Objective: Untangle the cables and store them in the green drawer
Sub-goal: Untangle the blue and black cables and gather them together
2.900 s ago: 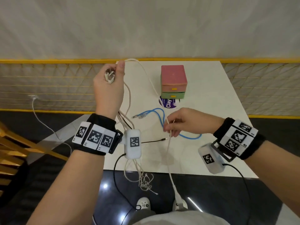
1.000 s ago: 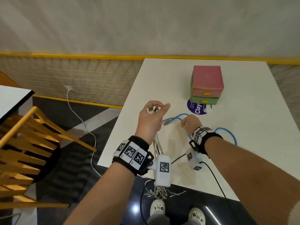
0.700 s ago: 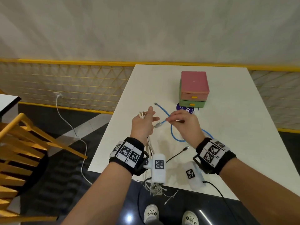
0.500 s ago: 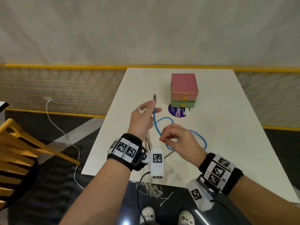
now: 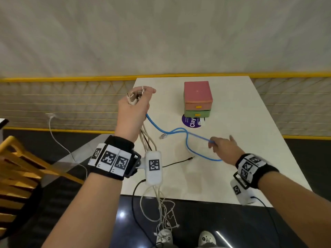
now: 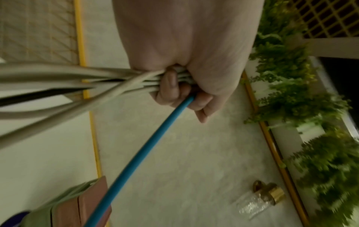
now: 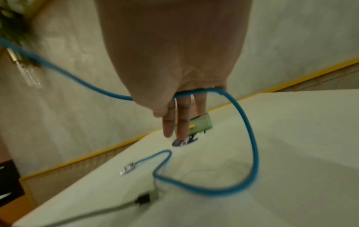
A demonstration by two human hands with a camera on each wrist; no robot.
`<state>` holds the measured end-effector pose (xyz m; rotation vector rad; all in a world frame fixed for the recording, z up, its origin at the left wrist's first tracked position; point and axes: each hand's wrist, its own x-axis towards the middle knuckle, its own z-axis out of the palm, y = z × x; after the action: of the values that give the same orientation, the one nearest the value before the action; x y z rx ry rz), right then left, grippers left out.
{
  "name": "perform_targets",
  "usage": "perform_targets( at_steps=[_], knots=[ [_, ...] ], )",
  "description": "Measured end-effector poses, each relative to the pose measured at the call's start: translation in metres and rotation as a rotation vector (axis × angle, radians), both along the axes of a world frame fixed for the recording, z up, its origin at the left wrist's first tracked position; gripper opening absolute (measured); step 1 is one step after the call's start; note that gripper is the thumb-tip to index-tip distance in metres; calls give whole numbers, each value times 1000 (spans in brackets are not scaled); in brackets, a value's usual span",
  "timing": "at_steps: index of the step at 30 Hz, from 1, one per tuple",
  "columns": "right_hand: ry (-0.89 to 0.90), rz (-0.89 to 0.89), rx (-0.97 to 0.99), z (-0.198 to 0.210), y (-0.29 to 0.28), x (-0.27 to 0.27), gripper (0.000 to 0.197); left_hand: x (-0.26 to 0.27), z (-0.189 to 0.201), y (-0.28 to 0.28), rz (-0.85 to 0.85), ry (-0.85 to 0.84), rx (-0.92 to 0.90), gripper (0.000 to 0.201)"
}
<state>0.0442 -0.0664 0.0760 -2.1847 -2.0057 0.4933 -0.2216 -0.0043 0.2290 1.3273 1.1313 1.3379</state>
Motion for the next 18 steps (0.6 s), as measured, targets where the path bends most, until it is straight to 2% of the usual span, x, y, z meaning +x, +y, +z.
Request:
perform_targets(
  at_steps=[2,4,6,8,9,11,13,15,16,17,18],
  knots=[
    [33,54,-3,28,5,-7,23,4,0,-3,-82,158,42,7],
    [-7,138,63,59,10,-19,25,18,-5,-8,-242,299,42,18],
    [29,250,169,90,11,-33,22,35,-13,-13,-393,417,8,28],
    [166,335,270,114,8,-41,20,51,-20,-16,-466,503,-2,12],
    [226,344,315,122,7,-43,19,54,-20,-18,-463,541,3,5],
    [344,282,343,127,5,-39,19,53,-21,-14,-397,535,7,27],
    [424,175,257,118,0,-28,18,45,-19,-4,-156,361,-12,32],
    [413,122,132,104,-6,-15,19,32,-17,9,108,209,-6,28],
    [399,127,87,99,-9,-11,20,28,-17,13,159,182,25,22],
    [385,142,55,96,-10,-10,20,26,-16,14,135,182,58,15],
    [378,164,45,98,-10,-12,20,28,-16,12,32,218,89,20]
  ],
)
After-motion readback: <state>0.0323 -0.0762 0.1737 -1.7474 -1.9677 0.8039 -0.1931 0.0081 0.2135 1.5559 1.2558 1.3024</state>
